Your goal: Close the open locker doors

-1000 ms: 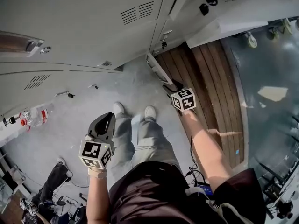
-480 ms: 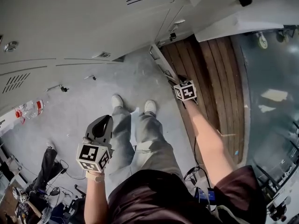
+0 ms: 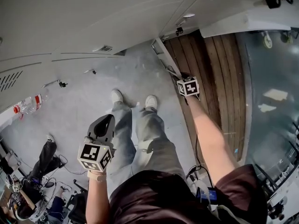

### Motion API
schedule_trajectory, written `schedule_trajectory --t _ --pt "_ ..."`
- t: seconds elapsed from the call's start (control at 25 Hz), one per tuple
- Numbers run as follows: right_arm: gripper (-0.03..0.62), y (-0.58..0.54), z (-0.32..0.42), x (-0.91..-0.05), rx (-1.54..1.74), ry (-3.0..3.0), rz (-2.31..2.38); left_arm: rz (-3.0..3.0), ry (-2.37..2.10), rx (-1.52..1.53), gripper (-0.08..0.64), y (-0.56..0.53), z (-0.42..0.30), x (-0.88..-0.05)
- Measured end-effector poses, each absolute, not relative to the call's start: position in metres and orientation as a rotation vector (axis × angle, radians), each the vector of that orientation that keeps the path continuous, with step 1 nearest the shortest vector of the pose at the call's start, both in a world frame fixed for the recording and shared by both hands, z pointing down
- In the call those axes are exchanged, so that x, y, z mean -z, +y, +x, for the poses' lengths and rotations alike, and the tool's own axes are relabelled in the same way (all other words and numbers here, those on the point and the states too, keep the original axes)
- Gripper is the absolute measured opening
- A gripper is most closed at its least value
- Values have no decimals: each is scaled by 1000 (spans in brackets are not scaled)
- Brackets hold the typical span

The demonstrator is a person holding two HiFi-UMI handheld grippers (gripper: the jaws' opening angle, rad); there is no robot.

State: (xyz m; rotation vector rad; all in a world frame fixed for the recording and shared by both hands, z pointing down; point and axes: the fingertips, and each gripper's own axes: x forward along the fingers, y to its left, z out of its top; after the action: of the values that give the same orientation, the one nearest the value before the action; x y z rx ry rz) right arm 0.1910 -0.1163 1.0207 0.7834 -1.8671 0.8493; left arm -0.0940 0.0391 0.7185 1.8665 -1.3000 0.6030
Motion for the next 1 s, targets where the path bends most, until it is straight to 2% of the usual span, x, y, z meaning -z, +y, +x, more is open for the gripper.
schedule_trajectory --t 0.16,0.28,1.0 --pt "162 -111 189 -1020 -865 -1870 819 1867 -1278 -593 20 43 -92 -721" --pt "153 -105 182 -1019 -886 -1880 838 1863 -1270 -599 20 45 -95 -726" --pt "166 -65 89 -1020 -987 -1940 889 1876 -1132 -617 20 72 -128 -746"
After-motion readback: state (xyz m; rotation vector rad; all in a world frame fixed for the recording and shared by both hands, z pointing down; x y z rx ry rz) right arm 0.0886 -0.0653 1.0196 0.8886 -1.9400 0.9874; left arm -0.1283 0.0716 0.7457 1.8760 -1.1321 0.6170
